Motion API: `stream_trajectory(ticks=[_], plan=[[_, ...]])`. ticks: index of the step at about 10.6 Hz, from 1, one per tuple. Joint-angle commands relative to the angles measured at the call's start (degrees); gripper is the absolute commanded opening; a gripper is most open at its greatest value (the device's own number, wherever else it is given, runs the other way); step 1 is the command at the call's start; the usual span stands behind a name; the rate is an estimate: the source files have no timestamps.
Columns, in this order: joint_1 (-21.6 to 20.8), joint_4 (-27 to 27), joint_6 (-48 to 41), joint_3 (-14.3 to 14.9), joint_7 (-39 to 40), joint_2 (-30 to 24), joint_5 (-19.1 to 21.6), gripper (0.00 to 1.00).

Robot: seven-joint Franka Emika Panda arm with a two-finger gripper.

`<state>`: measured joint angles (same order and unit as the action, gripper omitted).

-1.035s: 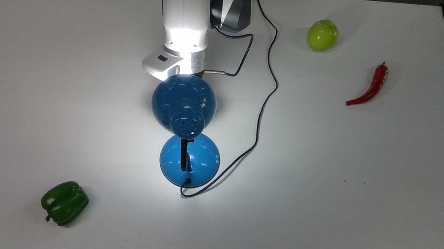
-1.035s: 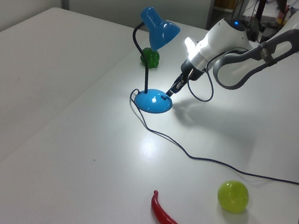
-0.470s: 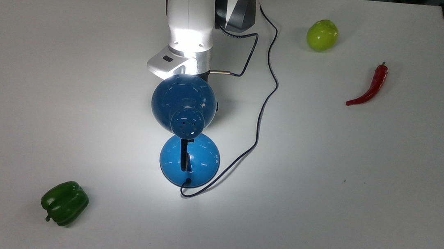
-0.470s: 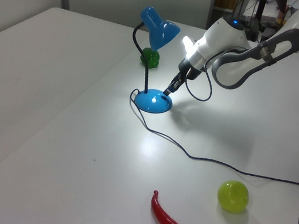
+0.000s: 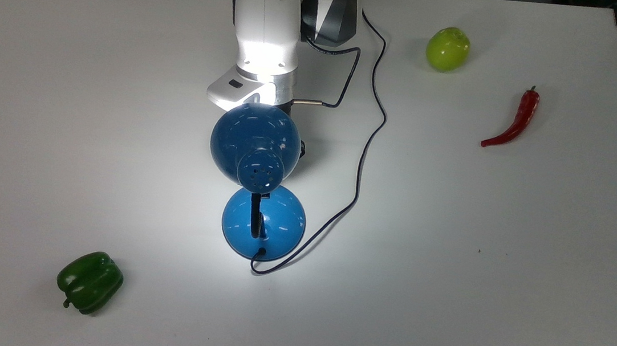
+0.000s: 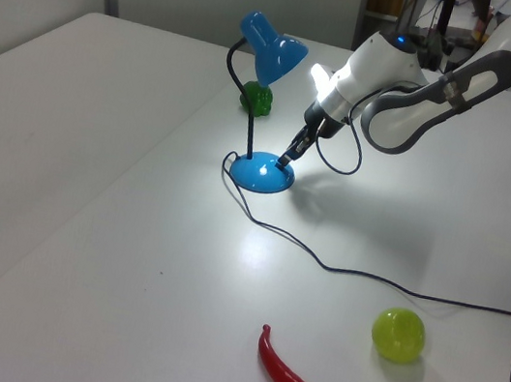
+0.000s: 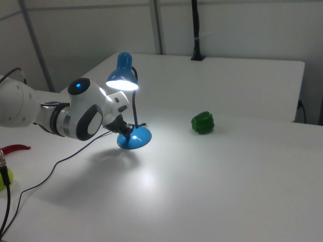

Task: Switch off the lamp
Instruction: 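Press the switch on the lamp base with the gripper fingers, then lift the gripper up and away from the lamp base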

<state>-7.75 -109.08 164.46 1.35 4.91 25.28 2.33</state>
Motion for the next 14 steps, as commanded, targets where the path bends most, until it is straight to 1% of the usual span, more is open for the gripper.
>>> stream_trajectory(ticks=[1,7,10,11,14], plan=[[-0.3,0.7,0.9,0.0,-1.0,1.2,-0.1,0.0],[-0.3,-1.2,0.2,0.0,-0.8,1.3,-0.1,0.0],[-0.2,-3.4,-0.7,0.0,-1.0,-1.2,-0.1,0.0],[-0.2,-3.5,-4.4,0.0,-0.9,-2.8,-0.1,0.0],[-0.5,-3.5,-22.0,0.0,-0.9,-9.4,-0.2,0.0]])
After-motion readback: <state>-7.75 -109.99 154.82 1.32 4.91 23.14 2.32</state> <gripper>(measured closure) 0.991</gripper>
